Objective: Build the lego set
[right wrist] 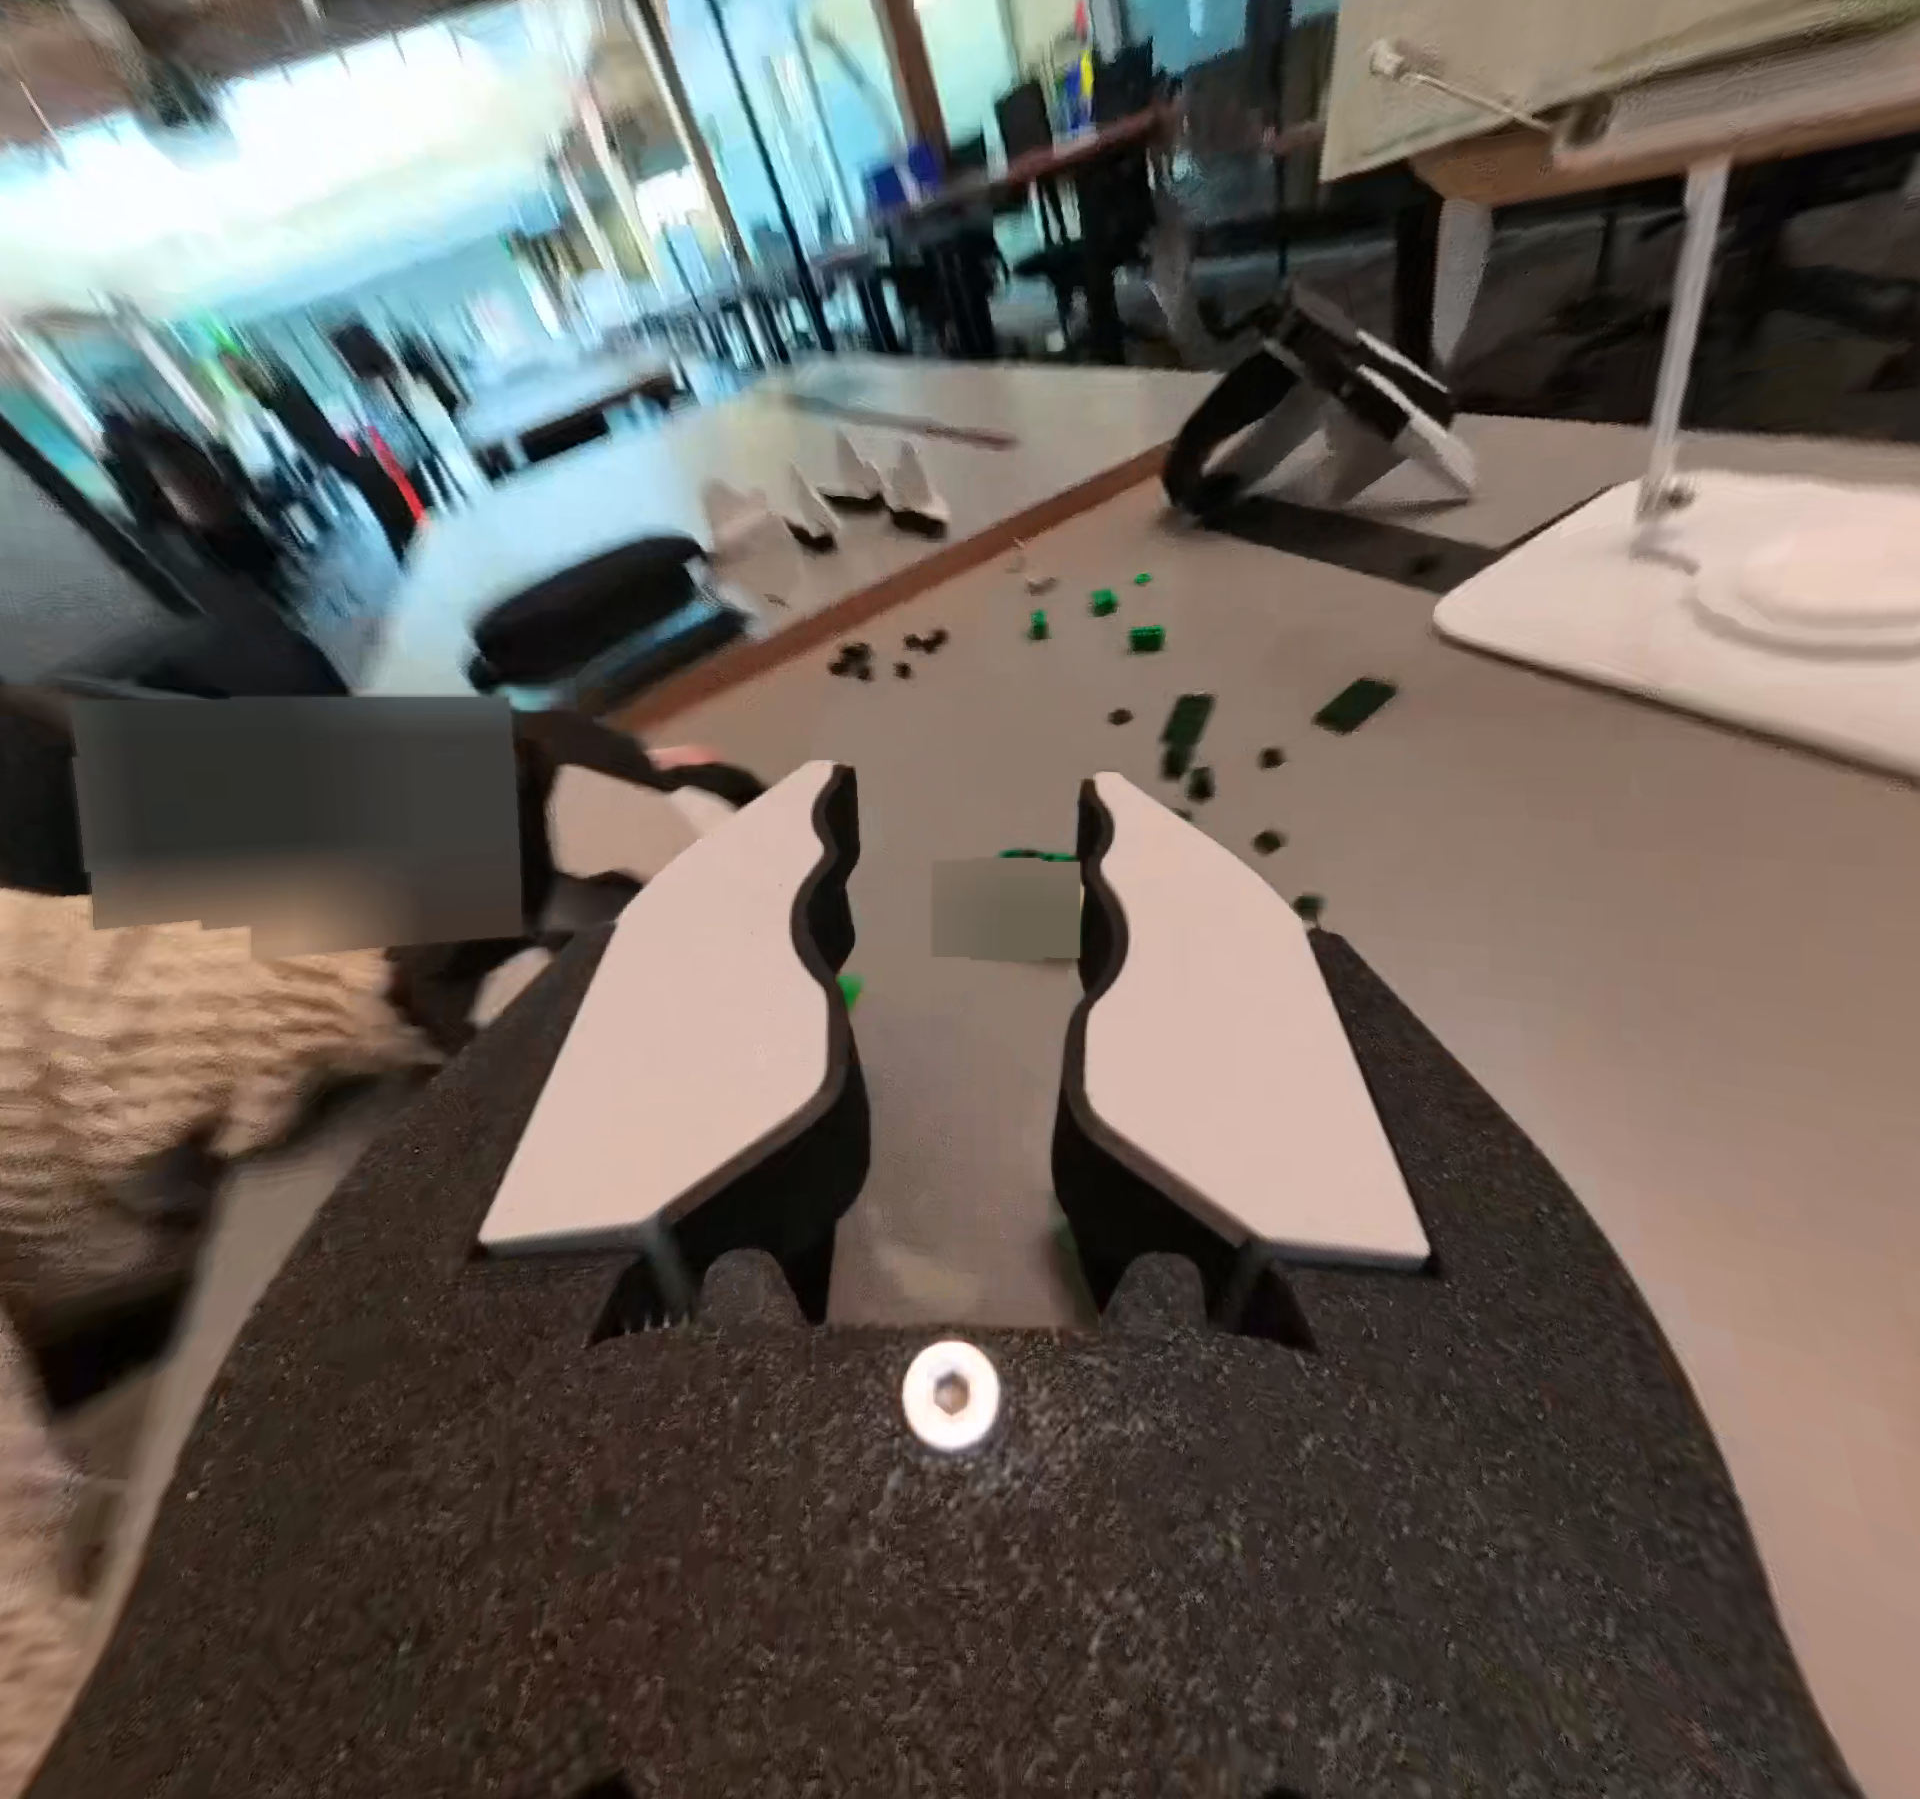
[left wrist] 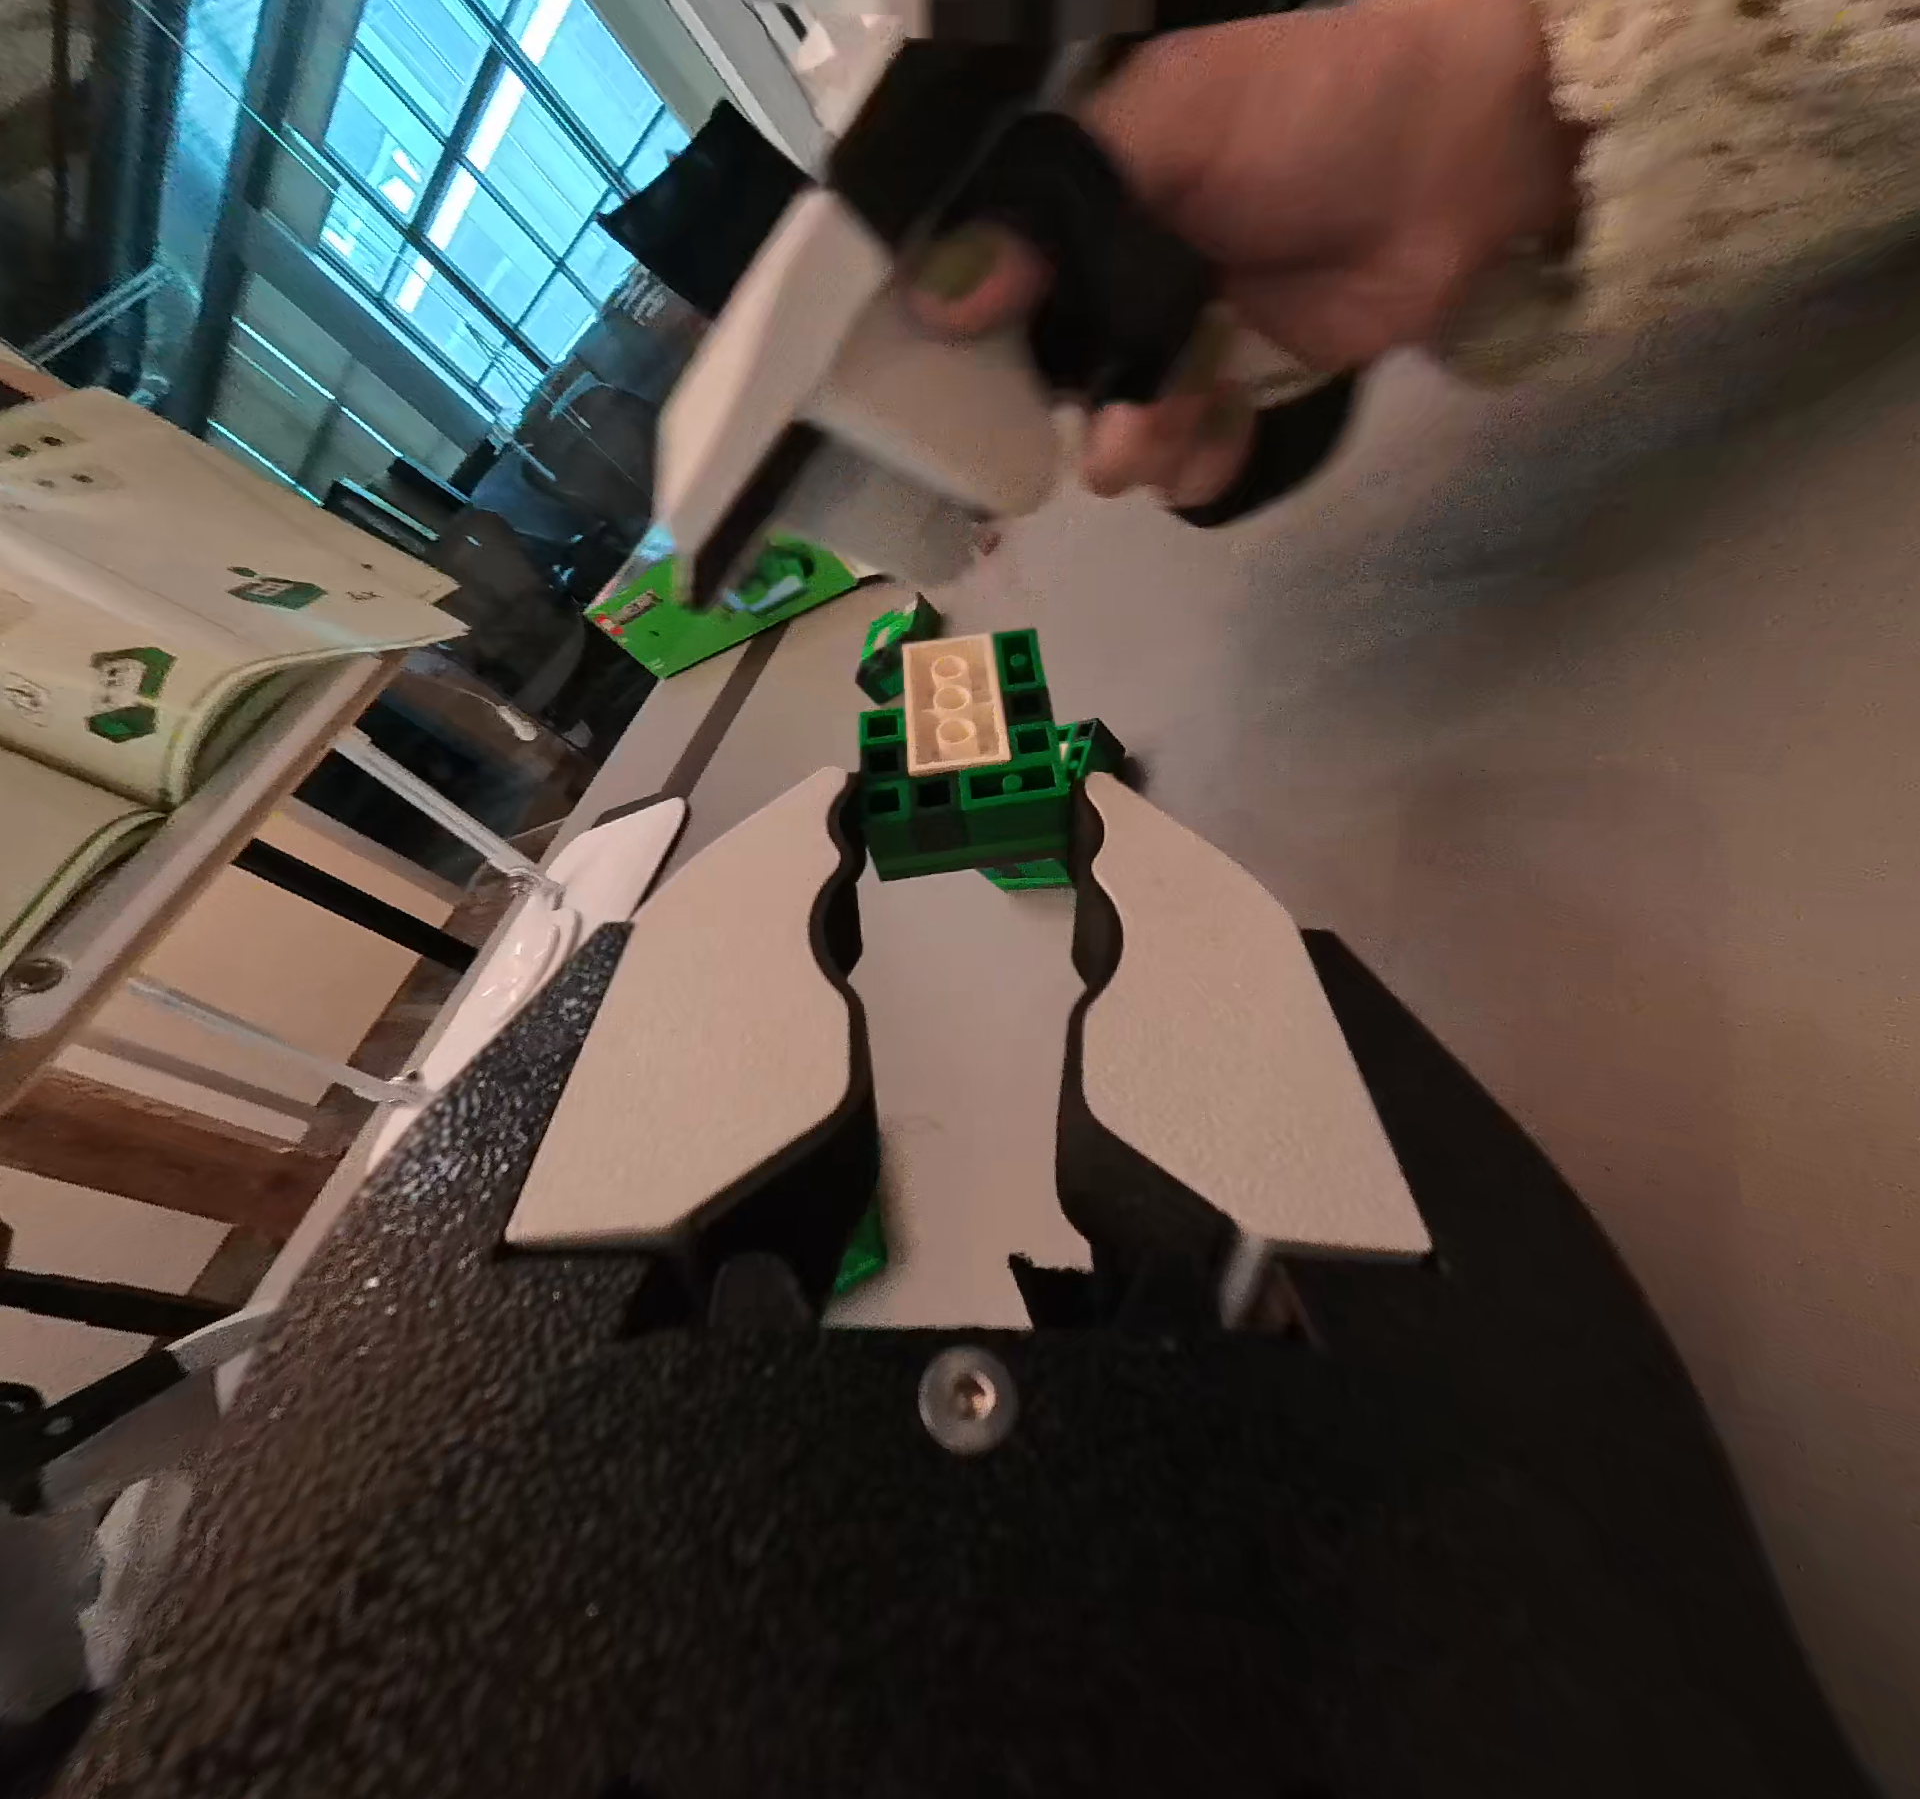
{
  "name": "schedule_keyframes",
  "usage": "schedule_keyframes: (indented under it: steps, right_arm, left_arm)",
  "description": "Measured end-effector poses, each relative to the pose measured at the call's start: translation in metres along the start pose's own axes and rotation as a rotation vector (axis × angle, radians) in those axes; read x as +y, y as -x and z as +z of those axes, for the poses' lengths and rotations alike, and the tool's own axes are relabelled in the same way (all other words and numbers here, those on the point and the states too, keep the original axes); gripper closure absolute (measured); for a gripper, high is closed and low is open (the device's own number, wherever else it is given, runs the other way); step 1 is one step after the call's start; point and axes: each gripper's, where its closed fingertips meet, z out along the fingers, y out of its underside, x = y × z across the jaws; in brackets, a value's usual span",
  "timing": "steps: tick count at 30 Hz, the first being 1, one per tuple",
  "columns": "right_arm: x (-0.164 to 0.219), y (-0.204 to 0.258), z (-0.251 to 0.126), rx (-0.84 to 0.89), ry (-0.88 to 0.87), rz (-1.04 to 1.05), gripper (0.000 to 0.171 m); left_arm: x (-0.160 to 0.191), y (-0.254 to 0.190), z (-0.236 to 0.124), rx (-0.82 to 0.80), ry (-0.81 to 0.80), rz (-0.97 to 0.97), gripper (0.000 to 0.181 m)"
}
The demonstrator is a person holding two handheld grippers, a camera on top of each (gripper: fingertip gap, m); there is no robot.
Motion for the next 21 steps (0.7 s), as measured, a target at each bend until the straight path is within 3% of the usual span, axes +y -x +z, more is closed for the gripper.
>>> schedule_keyframes:
  steps: [4,12,17,21]
  right_arm:
    - [-0.012,-0.022,0.075,-0.048,0.322,-0.300,0.132]
    - [0.030,-0.052,0.208,-0.262,0.875,-0.885,0.138]
    - [0.054,-0.070,0.244,-0.371,1.209,-1.173,0.140]
    - [0.064,-0.086,0.259,-0.406,1.386,-1.285,0.140]
  left_arm:
    - [0.002,-0.005,0.001,0.025,0.010,0.015,0.144]
    - [0.010,-0.012,0.003,0.075,0.040,-0.017,0.144]
    - [0.014,-0.014,0.004,0.101,0.056,-0.031,0.144]
    - [0.015,-0.018,0.005,0.120,0.065,-0.031,0.144]
